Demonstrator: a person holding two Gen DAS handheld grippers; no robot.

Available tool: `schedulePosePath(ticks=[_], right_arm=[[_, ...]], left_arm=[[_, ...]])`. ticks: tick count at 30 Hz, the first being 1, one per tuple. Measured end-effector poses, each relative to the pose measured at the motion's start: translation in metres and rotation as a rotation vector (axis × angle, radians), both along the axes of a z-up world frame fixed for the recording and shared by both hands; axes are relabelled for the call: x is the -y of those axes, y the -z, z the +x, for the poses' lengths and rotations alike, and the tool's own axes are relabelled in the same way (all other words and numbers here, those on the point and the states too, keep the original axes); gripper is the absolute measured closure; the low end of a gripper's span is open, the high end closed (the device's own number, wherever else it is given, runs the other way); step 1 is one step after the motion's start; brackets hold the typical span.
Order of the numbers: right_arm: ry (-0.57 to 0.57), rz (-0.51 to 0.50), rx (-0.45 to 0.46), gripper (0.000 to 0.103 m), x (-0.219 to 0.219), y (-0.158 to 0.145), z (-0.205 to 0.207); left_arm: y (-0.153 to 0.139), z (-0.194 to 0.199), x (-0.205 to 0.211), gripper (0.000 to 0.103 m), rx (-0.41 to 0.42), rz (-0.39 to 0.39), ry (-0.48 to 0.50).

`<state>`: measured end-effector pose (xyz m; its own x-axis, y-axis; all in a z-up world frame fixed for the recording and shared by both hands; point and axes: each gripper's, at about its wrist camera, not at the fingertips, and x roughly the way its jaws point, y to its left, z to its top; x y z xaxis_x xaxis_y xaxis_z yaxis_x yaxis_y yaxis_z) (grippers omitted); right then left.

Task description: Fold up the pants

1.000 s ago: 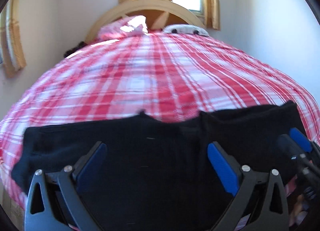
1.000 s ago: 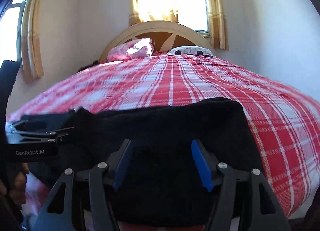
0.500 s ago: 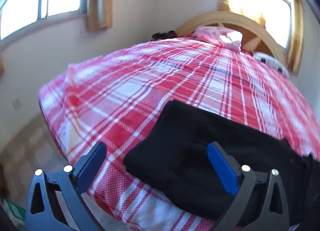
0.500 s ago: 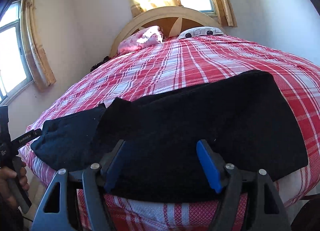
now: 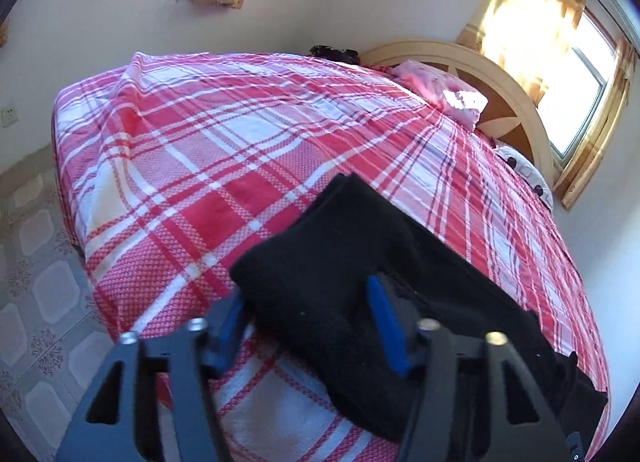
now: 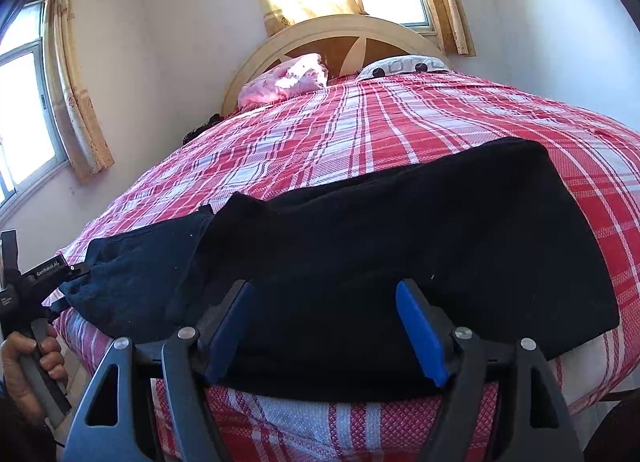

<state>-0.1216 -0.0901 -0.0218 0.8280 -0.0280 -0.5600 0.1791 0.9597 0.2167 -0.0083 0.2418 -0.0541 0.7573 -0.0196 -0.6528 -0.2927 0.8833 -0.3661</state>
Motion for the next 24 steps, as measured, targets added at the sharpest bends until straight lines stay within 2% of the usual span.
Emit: schedulePosePath(ticks=[3,5,6,9,14,17,20,24], right_arm=[[-0.005,-0.012,-0.002,0.025,-0.003,0.001,0.0],[-0.007,-0.018,-0.003,0.024,-0.004,0.001,0.0],[-0.008,-0.017,-0.002,0.024,-0.004,0.001,0.0],[-0.008,-0.005,0.003,0.024,-0.003,0.001,0.0],[-0.02,-0.012,0.005,0.024,-0.003,-0.002,-0.001],[0.01,0.022,0.08,0.024,0.007,-0.011,-0.015],[0.076,0.044,0.137,0.024,0.026,-0.021,-0.025],[0.117,0.08,0.156,0.024,0.054,-0.026,-0.034]], left_arm=[[0.001,-0.001,-0.006,0.058,-0.005,-0.025,-0.008],[0.002,-0.002,-0.008,0.063,-0.001,-0.036,-0.015],[0.001,-0.003,-0.007,0.07,0.003,-0.039,-0.008],[-0.001,-0.002,-0.004,0.079,0.012,-0.036,0.016],[-0.024,-0.006,0.007,0.081,0.078,0.009,0.052],[-0.05,-0.011,0.028,0.081,0.161,0.057,0.127],[-0.078,-0.017,0.065,0.081,0.265,0.12,0.242],[-0.104,-0.033,0.136,0.081,0.399,0.172,0.473]])
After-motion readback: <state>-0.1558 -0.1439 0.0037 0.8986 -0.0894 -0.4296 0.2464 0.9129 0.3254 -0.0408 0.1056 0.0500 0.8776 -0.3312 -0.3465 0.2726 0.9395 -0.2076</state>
